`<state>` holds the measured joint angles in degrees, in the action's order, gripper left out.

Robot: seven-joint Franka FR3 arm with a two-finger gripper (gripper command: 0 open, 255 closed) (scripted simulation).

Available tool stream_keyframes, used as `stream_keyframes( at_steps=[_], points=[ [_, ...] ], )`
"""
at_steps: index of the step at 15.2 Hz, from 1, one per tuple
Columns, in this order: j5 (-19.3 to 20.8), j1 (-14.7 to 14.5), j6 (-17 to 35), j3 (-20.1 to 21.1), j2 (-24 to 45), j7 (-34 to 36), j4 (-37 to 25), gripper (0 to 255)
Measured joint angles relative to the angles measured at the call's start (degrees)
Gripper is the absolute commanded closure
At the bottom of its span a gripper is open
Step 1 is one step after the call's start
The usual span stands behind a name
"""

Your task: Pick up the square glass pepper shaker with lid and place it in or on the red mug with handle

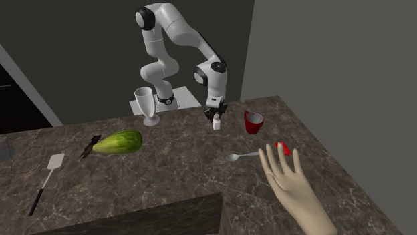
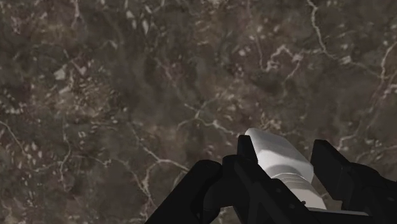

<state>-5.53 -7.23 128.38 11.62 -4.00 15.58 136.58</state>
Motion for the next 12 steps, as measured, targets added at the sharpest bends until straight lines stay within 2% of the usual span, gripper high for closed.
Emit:
stream_keyframes(
  at_steps=[8, 12],
  points=[
    [0.00, 0.00, 0.01, 0.00, 0.00, 0.00, 0.00, 255],
    [-0.11, 0.08, -2.33, -0.14, -1.25, -0.15, -1.08, 255]
  ],
)
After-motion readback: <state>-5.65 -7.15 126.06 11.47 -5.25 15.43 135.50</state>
